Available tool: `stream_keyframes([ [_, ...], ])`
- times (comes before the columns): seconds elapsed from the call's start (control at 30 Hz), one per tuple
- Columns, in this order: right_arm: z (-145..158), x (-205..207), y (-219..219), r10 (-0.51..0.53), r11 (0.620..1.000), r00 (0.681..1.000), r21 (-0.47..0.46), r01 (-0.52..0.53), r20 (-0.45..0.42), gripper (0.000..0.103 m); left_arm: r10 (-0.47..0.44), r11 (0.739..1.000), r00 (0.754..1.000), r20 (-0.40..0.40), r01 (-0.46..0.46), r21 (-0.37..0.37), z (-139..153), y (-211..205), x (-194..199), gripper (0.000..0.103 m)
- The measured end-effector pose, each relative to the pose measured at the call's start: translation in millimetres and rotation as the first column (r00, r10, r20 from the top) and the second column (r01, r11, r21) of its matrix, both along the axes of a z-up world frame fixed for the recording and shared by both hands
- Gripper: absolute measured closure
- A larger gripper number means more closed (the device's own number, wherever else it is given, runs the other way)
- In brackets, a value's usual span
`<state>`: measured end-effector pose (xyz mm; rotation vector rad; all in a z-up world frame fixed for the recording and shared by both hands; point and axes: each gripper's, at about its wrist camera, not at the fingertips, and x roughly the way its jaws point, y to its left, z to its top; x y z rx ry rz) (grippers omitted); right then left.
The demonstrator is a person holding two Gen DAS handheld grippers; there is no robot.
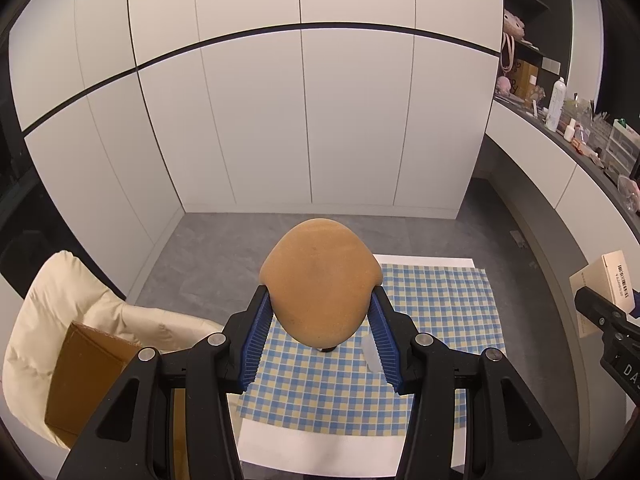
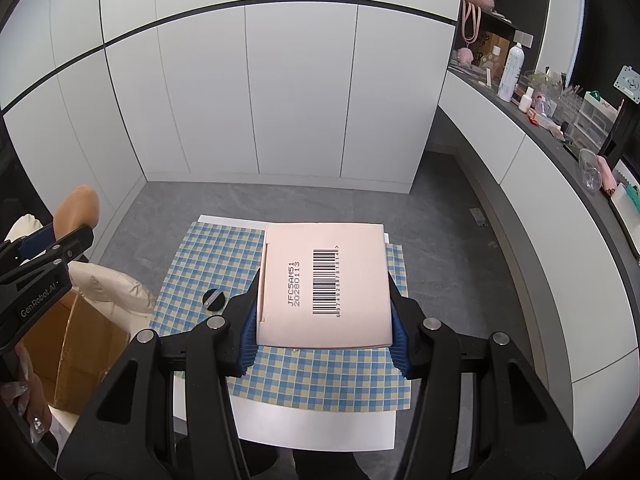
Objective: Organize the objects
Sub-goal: 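Lift the barcode box with the right tool while the left tool lifts the sponge, then turn both tools with their held items away from the cloth toward the cardboard box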
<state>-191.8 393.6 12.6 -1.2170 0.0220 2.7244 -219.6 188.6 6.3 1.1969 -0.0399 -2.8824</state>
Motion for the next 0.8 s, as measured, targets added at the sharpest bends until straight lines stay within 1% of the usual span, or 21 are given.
stream_keyframes([
  [0.4, 2.0, 22.4, -2.1, -0.010, 1.000, 1.000, -0.009, 0.010, 0.010, 0.049, -0.028, 1.000, 1.000, -0.012, 0.028, 0.001, 5.1, 5.0, 27.6, 0.054],
  [0.53, 0.0, 34.7, -5.3, -0.011, 0.999, 1.000, -0.030, 0.012, 0.013, 0.049, -0.042, 0.999, 0.999, -0.010, 0.042, -0.003, 3.9, 6.8, 40.1, 0.054],
  [0.8, -6.4, 62.8, -14.3, -0.009, 0.999, 1.000, -0.031, 0.010, 0.019, 0.049, -0.040, 0.999, 0.999, -0.031, 0.039, -0.025, 1.1, 0.5, 71.5, 0.054],
])
